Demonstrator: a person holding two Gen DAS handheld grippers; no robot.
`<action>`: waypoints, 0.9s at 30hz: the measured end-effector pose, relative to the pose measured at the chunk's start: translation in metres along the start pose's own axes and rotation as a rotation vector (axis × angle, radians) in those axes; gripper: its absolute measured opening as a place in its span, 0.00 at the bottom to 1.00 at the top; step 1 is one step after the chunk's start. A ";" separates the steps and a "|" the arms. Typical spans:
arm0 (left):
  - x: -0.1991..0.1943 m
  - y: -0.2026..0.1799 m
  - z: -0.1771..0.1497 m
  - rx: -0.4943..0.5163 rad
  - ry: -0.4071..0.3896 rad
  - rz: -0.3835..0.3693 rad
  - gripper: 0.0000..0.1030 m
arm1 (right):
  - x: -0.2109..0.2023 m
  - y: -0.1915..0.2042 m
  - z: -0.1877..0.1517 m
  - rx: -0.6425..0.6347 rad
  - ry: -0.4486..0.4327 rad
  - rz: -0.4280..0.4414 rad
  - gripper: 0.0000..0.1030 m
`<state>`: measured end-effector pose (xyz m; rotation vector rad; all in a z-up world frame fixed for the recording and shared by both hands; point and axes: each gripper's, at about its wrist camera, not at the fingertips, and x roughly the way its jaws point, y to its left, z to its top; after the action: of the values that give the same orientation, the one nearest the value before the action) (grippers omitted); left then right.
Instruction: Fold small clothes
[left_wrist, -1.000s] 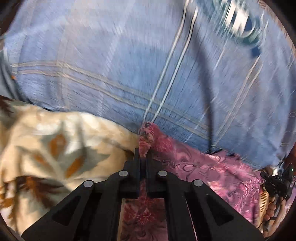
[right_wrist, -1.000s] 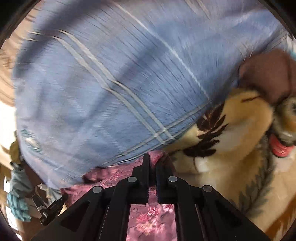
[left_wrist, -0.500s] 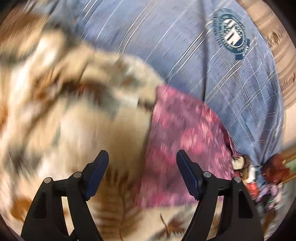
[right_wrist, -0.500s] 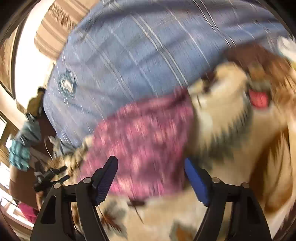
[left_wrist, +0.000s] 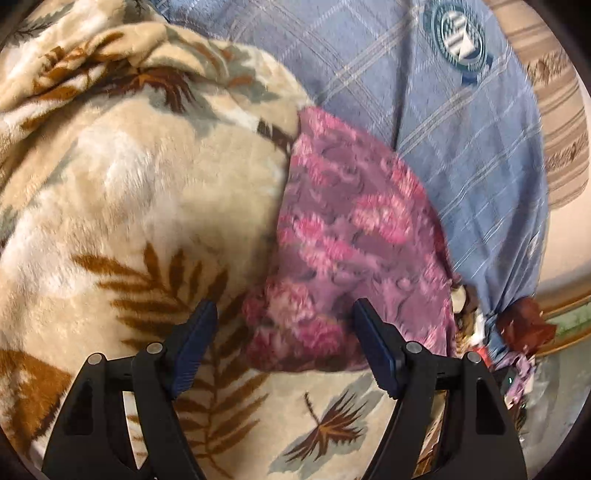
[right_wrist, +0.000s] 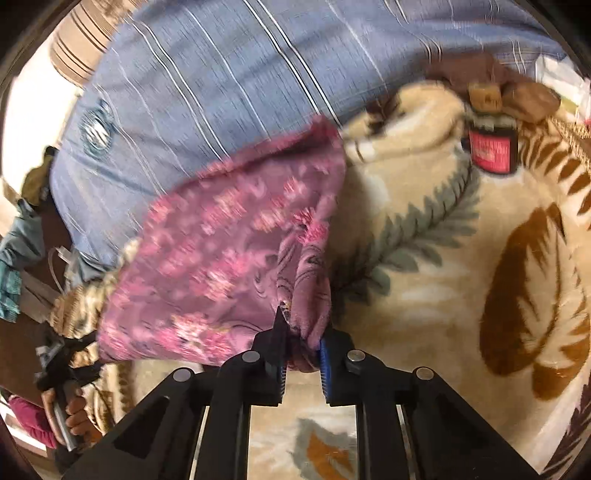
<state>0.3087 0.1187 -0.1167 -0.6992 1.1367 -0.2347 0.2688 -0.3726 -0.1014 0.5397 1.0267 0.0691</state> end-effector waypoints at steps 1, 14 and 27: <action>0.002 0.001 -0.004 -0.008 0.014 -0.008 0.73 | 0.012 -0.001 -0.002 0.001 0.034 -0.028 0.13; -0.004 -0.018 -0.007 0.081 -0.008 -0.048 0.11 | -0.003 -0.029 0.007 0.110 0.032 0.070 0.09; -0.028 0.028 -0.070 0.023 0.071 -0.038 0.18 | -0.045 -0.034 -0.080 0.167 0.084 0.049 0.15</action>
<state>0.2298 0.1277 -0.1296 -0.6971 1.1869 -0.3060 0.1721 -0.3844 -0.1130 0.7188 1.1071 0.0497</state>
